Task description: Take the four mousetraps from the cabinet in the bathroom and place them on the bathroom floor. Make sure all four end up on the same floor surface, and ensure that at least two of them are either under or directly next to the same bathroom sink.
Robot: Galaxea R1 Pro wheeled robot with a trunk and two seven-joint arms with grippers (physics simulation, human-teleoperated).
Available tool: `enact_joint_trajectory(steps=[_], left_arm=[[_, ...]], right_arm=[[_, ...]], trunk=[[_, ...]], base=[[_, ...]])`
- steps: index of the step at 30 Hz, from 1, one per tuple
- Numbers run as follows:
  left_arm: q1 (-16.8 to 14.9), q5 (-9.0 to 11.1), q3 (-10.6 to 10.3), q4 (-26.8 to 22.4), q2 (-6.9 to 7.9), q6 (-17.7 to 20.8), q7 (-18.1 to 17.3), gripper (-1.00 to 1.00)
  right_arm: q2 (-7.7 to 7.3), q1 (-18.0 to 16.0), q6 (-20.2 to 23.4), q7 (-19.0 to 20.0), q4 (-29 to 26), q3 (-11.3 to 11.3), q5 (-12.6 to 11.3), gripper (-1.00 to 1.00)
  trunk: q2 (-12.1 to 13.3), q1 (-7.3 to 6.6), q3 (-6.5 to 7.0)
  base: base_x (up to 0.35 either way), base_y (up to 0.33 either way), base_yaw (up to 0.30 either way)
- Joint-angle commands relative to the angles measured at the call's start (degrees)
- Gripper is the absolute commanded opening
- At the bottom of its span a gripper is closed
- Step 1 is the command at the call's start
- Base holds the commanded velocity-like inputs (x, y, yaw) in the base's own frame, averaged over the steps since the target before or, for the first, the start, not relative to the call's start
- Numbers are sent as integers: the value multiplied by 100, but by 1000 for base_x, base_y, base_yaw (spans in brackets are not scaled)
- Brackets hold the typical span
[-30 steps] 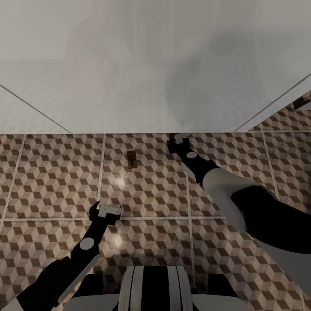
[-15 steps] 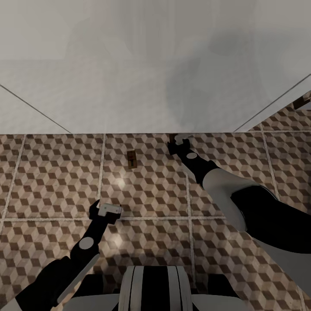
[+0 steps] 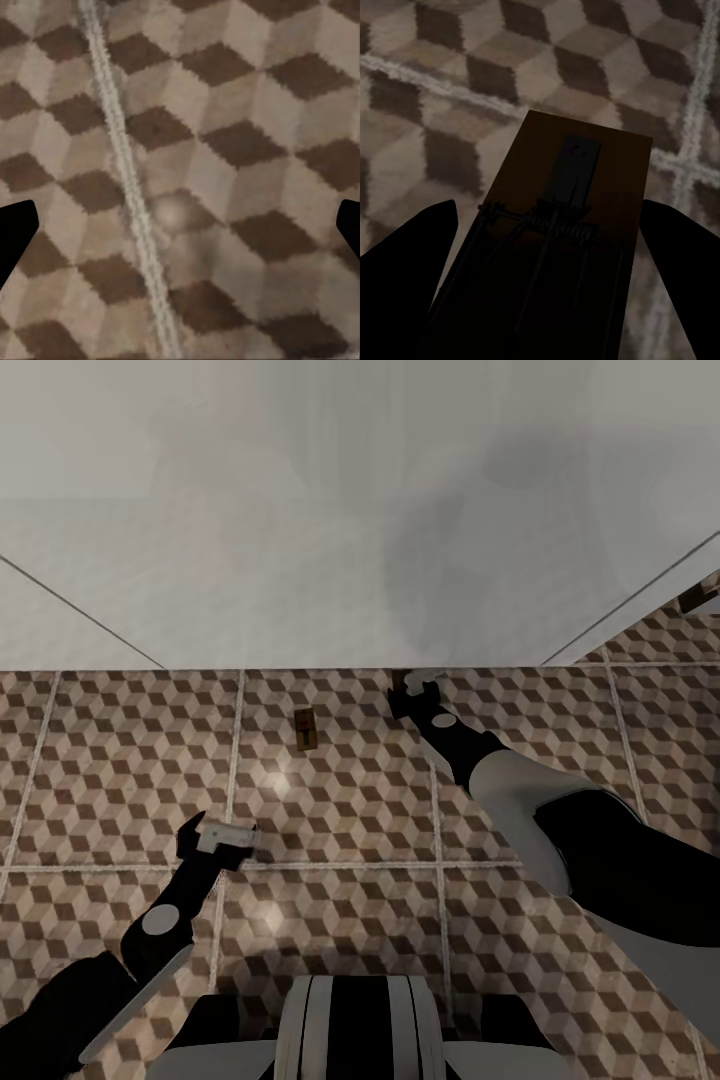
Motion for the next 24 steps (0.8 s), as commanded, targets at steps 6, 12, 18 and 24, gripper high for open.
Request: enact_joint_trajectory(steps=[6,12,18,24], left_arm=[[16,345,-30,-213,241,17,53,100],[26,399,-31,-240,285,17,53,100],[28,412,-32,-244,295,17,53,100],[28,413,-32,-244,297,17,53,100]], right_arm=[[2,-4,-11,-25,9,14,29,-100],[2,-4,-7,-25,10,15,30,-100],[2,-4,-3,-25,18,14,31,-100],[2,-4,1,-25,96,18,32,-100]], trunk=[[-1,-1,-3],[-1,-1,-3],[-1,-1,-3],[-1,-1,-3]], base=[[0,0,0],[0,0,0],[0,0,0],[0,0,0]])
